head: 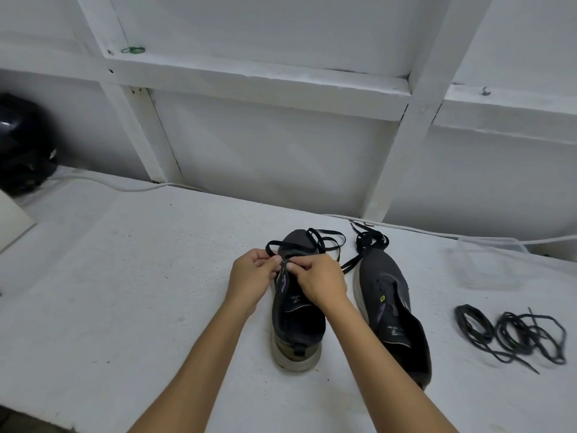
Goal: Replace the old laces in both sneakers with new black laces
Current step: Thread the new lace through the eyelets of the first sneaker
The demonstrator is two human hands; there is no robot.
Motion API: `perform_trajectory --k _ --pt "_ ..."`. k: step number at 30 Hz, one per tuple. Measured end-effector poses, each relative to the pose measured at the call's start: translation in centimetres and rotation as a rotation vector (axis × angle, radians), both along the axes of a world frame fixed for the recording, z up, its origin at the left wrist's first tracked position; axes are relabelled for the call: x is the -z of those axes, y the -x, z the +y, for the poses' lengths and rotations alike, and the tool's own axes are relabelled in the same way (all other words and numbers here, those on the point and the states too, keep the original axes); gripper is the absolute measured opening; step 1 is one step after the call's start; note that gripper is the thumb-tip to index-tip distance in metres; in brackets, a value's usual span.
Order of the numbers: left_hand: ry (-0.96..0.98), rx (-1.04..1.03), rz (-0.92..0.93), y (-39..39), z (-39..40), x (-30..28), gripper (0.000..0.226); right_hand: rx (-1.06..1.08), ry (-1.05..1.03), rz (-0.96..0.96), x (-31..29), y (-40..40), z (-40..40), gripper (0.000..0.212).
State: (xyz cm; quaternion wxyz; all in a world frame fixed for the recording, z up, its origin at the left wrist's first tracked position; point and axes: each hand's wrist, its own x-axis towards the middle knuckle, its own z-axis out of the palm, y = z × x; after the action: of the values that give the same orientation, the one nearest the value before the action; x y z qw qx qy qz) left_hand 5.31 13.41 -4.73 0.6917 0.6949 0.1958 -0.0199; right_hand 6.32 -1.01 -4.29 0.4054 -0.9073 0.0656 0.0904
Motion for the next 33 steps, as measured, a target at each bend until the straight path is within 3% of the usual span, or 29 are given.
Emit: perform_trajectory --k 6,20,33 --pt "-0.158 -0.049 -0.060 1.0 -1.2 0.6 0.003 -0.004 -0.102 0.039 0.7 -0.4 -0.6 0.021" --pt "-0.126 -0.092 -0.089 1.2 -1.2 0.9 0.002 -0.004 -0.150 0.030 1.7 -0.6 -0.6 0.015" --pt "-0.340 -0.079 -0.116 1.1 -1.9 0.3 0.011 0.010 -0.133 0.026 1.5 -0.4 -0.5 0.016"
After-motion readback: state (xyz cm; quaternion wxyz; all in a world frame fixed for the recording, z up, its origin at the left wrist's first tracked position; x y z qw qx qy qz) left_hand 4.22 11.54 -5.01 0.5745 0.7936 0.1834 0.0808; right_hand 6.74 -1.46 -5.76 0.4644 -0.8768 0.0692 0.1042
